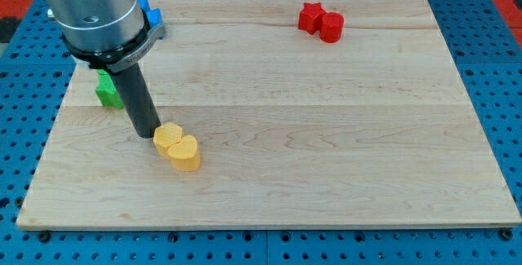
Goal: Move the red star closer to green star
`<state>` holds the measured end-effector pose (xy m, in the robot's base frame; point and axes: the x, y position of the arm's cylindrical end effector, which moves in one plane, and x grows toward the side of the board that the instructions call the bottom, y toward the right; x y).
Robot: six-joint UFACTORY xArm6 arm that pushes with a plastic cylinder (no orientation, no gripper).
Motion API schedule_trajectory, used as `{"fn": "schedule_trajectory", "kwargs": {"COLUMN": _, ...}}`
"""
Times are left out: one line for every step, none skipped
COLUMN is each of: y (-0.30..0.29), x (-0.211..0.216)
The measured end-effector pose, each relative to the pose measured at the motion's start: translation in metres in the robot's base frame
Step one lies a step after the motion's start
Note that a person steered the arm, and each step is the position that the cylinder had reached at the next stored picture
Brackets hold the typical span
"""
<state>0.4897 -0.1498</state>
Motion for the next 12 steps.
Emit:
{"fn": "schedule_trajectory", "kwargs": {"y": 0.009, "x": -0.016}}
{"fn": "schedule_trajectory", "kwargs": {"y": 0.037, "x": -0.044}}
{"fn": "schedule_trajectory", "kwargs": {"y": 0.145, "x": -0.072}}
{"fn": "schedule_trajectory", "kwargs": {"y": 0.258, "x": -0.104}}
{"fn": "schedule_trajectory", "kwargs": {"y": 0.324, "x": -0.18}}
{"fn": "schedule_trajectory", "kwargs": {"y": 0.328, "x": -0.253}}
{"fn": "schedule_trajectory", "kwargs": {"y": 0.286, "x": -0.274}}
{"fn": "schedule_trajectory", "kwargs": {"y": 0.235, "x": -0.25}}
{"fn": "schedule_trajectory", "kwargs": {"y": 0.189, "x": -0.213}}
{"fn": "schedule_trajectory", "kwargs": {"y": 0.204, "x": -0.194}}
{"fn": "schedule_trajectory", "kwargs": {"y": 0.215, "x": -0.167}}
{"fn": "schedule_trajectory", "kwargs": {"y": 0.157, "x": -0.161}}
